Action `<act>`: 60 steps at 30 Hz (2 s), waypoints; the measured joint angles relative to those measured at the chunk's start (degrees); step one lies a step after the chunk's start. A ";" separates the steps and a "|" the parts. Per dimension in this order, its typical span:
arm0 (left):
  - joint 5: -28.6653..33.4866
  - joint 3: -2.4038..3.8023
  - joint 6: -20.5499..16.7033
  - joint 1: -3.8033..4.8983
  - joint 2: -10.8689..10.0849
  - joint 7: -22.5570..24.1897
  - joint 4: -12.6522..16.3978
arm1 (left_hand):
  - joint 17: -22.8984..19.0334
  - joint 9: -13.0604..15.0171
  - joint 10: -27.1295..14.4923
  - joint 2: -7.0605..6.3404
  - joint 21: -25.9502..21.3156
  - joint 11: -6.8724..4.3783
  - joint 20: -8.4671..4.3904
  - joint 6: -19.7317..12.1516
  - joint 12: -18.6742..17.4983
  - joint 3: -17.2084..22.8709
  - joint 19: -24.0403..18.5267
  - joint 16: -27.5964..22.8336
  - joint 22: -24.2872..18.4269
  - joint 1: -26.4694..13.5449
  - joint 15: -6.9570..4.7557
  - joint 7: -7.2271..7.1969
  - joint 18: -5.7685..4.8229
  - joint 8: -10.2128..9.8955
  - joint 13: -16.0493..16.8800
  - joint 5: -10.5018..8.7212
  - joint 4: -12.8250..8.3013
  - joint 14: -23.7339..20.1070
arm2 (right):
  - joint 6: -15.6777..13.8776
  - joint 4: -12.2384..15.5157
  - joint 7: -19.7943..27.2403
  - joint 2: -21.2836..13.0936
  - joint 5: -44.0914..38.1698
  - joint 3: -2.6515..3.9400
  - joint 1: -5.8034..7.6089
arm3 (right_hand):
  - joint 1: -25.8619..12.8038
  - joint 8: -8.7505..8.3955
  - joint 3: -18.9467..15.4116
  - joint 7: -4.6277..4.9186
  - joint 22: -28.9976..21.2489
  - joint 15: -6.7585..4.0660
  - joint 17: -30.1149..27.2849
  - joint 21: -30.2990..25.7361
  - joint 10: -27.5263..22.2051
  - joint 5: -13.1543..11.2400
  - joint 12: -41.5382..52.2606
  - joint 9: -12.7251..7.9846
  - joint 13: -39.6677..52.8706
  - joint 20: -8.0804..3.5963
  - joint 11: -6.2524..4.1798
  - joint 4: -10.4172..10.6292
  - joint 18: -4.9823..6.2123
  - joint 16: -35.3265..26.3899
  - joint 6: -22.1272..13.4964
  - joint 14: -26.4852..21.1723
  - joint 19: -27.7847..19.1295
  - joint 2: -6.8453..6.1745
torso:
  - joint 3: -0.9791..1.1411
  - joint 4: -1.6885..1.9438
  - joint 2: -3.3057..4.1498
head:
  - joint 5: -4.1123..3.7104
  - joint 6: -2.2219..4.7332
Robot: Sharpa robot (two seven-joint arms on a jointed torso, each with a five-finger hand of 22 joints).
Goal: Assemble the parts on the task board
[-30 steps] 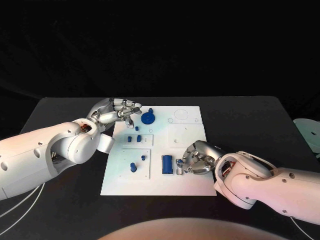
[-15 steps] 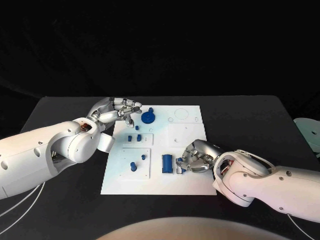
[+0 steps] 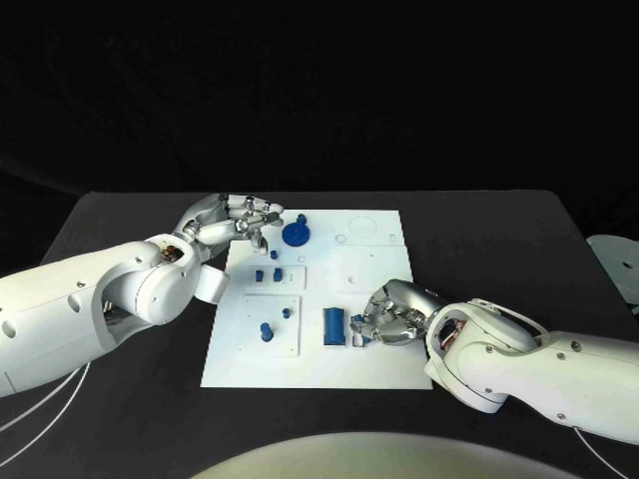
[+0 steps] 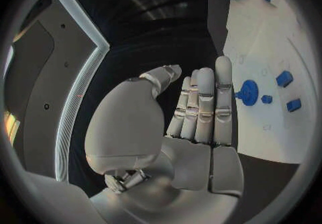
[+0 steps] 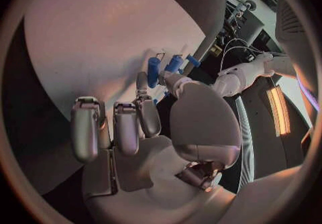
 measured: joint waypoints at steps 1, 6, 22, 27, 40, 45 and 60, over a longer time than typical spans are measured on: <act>0.00 0.00 0.00 0.00 -0.01 0.00 0.00 | 0.00 0.00 0.00 0.00 0.00 0.00 0.00 0.00 0.00 0.00 0.00 0.00 0.00 0.00 0.00 0.00 0.00 0.00 0.00 0.00 0.00 0.00 | 0.04 0.08 0.00 -0.01 0.00 0.00 -0.01 | -0.02 0.00 -0.15 0.00 0.00 0.00 0.00 0.00 0.00 0.00 0.15 0.00 0.00 0.00 0.00 0.15 0.00 0.00 0.00 0.00 0.00 -0.02 | 0.00 0.00 0.00 | 0.02 -0.01; 0.00 0.00 0.02 0.00 -0.06 -0.03 0.00 | 0.00 0.00 0.00 0.00 0.00 0.00 0.00 0.00 0.00 0.00 0.00 0.00 0.00 0.00 0.00 0.00 0.00 0.00 0.00 0.00 0.00 0.00 | 0.24 0.58 0.00 -0.28 -0.01 -0.04 -0.07 | -1.45 0.00 -2.06 -0.10 0.00 0.00 0.00 0.00 0.00 0.00 0.15 0.13 0.00 0.00 0.00 1.42 0.00 0.00 0.10 0.00 0.00 -0.86 | 0.01 -0.01 -0.01 | 0.08 -0.04; 0.00 0.00 0.06 0.00 -0.10 -0.11 0.00 | 0.00 0.00 0.00 0.00 0.00 0.00 0.00 0.00 0.00 0.00 0.00 0.00 -0.07 0.00 0.00 0.00 0.00 0.00 0.08 0.00 0.00 0.00 | 0.24 1.63 0.22 -1.15 -0.27 -0.03 -0.09 | -2.56 0.00 -5.36 -0.22 0.04 0.01 0.00 0.00 0.00 0.23 0.15 0.23 0.00 0.01 0.00 3.94 0.00 0.00 0.20 0.00 0.00 -0.76 | 0.07 -0.05 0.01 | 0.20 0.00; 0.00 0.00 0.06 0.00 -0.11 -0.14 0.00 | -0.05 0.00 0.00 0.00 0.00 0.00 0.00 0.00 0.00 0.00 0.00 0.00 -0.07 0.00 0.00 0.00 0.00 0.00 0.08 0.00 0.00 0.00 | 0.29 1.96 0.36 -1.66 -0.40 -0.03 -0.09 | -1.97 0.22 -6.16 -0.22 0.04 0.01 -0.01 0.00 0.00 0.40 0.15 0.32 0.00 0.01 0.00 3.44 0.00 0.00 0.20 0.00 0.00 -0.44 | 0.04 -0.04 0.02 | 0.20 -0.02; -0.01 0.00 0.07 0.00 -0.20 -0.17 -0.02 | -0.04 0.00 0.00 0.00 0.00 0.00 0.00 0.00 0.00 0.00 0.00 0.00 -0.07 0.00 0.00 0.00 0.00 0.00 0.07 0.00 0.00 0.00 | 1.33 3.12 4.07 -4.19 -0.65 -0.03 -0.10 | 2.06 0.22 -7.49 -0.22 0.03 0.01 0.04 0.40 -0.01 -4.69 0.15 0.32 0.04 0.01 0.00 2.44 0.00 0.00 0.20 0.00 0.00 -0.38 | 0.00 -0.02 -0.01 | 0.31 -0.09; -0.01 0.00 0.07 0.00 -0.21 -0.18 -0.02 | -0.04 0.00 0.00 0.00 0.00 0.00 0.00 0.00 0.00 0.00 0.00 0.00 -0.07 0.00 0.00 0.00 0.00 0.00 0.07 0.00 0.00 0.00 | 2.24 3.18 5.84 -4.66 -0.67 -0.04 -0.10 | 2.06 0.22 -7.65 -0.21 0.02 0.01 0.04 0.40 0.00 -4.91 0.15 0.32 0.04 0.01 0.00 2.28 0.00 0.00 0.20 0.00 0.00 -0.39 | 0.00 -0.03 -0.01 | 0.32 -0.06; -0.01 0.00 0.07 0.00 -0.17 -0.18 -0.04 | -0.04 0.00 0.00 0.00 0.00 0.00 0.00 0.00 0.00 0.00 0.00 0.00 -0.06 0.00 0.00 0.00 0.00 0.00 0.06 0.00 0.00 0.00 | 4.44 2.34 7.52 -4.17 -0.65 -0.05 -0.22 | 2.53 0.22 -7.65 -0.21 0.01 0.01 0.03 0.40 -0.01 -5.13 0.15 0.31 0.03 0.01 0.00 2.28 0.00 -0.01 0.20 0.00 0.00 -0.39 | 0.03 -0.02 -0.02 | 0.23 -0.02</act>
